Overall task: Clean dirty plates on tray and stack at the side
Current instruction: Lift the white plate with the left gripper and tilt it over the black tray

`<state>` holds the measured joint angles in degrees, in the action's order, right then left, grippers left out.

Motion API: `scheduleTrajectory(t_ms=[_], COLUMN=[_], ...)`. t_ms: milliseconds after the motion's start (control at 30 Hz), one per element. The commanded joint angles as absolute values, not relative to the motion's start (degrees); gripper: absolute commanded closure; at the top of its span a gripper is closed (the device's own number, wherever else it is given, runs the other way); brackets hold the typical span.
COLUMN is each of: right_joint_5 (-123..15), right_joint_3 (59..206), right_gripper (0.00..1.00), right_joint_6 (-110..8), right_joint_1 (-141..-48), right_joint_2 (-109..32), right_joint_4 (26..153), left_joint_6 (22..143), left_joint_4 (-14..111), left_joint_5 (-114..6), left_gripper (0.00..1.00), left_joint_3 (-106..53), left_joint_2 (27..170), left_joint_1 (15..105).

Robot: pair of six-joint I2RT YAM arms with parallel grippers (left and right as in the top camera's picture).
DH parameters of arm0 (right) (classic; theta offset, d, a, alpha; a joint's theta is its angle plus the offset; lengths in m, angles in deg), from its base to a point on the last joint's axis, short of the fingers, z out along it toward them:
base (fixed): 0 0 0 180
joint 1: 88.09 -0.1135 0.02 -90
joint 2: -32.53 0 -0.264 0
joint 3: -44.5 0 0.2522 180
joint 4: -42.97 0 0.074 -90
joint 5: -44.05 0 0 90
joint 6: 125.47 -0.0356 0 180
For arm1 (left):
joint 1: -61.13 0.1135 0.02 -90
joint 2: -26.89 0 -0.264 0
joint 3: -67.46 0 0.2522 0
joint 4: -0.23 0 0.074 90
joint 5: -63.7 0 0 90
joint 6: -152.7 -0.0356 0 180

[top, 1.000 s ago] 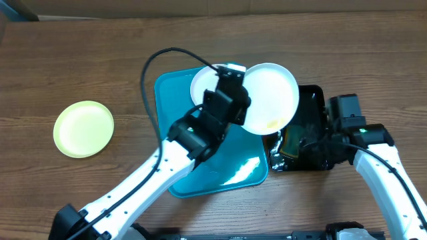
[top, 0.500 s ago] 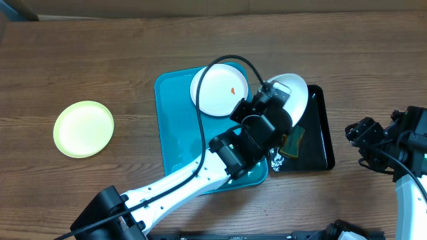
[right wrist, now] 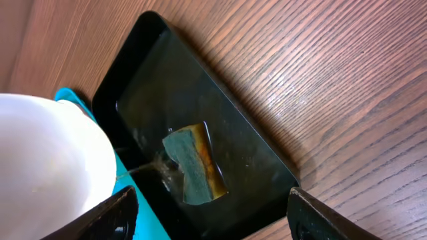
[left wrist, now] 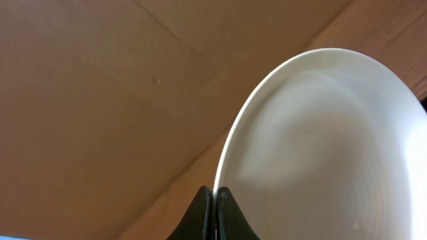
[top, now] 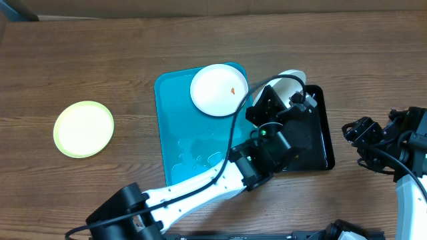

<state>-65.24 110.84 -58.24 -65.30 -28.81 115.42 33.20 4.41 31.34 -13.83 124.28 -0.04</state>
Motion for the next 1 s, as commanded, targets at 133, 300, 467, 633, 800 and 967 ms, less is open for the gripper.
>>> scheduleTrajectory(t_ms=[133,300,467,633,800,967], right_joint_5=[-65.8,-65.8,-65.8,-65.8,-65.8,-65.8], right_joint_3=[112.4,112.4,112.4,112.4,112.4,112.4], right_gripper=[0.27,0.27,0.27,0.27,0.27,0.27], right_joint_6=[-57.7,-57.7,-57.7,-57.7,-57.7,-57.7], right_joint_1=[-65.1,-65.1,-65.1,-65.1,-65.1,-65.1], right_joint_2=[-28.3,-28.3,-28.3,-28.3,-28.3,-28.3], right_joint_4=[115.4,115.6,115.9,116.0,116.2,116.2], left_joint_6=[25.9,26.1,30.9,38.6,51.8,74.6], left_joint_4=[-0.6,-1.8,-1.7,-1.7,4.2,21.4], left_joint_5=[34.8,35.3,37.6,38.3,36.4,12.1], left_gripper=[0.96,0.96,0.96,0.96,0.96,0.96], left_joint_3=[-15.1,-15.1,-15.1,-15.1,-15.1,-15.4], left_joint_2=[124.4,124.4,124.4,124.4,123.6,117.7], left_joint_1=[-1.2,-1.5,-1.5,-1.4,-0.6,5.5])
